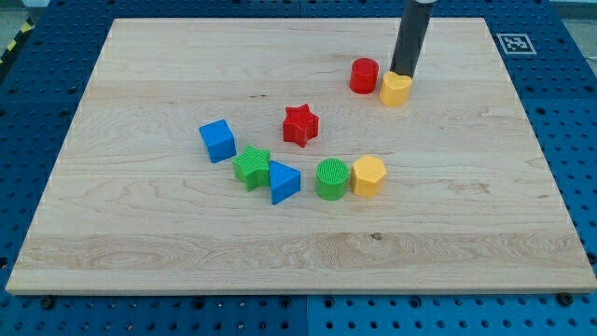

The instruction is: Push the red circle to the top left of the red star

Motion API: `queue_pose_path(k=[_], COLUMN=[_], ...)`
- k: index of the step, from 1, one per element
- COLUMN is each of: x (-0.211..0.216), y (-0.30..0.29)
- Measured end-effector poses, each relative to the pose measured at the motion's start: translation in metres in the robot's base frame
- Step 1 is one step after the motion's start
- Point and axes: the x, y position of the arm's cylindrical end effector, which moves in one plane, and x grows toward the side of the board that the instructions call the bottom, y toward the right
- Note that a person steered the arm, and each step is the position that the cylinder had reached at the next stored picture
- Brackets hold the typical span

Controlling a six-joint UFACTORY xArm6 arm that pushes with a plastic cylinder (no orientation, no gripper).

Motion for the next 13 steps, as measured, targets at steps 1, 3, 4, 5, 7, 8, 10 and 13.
queue_pose_path(k=[1,3,4,5,7,8,10,13], x=[0.018,0.029,-0.024,-0.034,-0.034,-0.03,-0.014,0.0], y=[0.0,0.0,0.007,0.004,-0.032,-0.026,-0.009,-0.065])
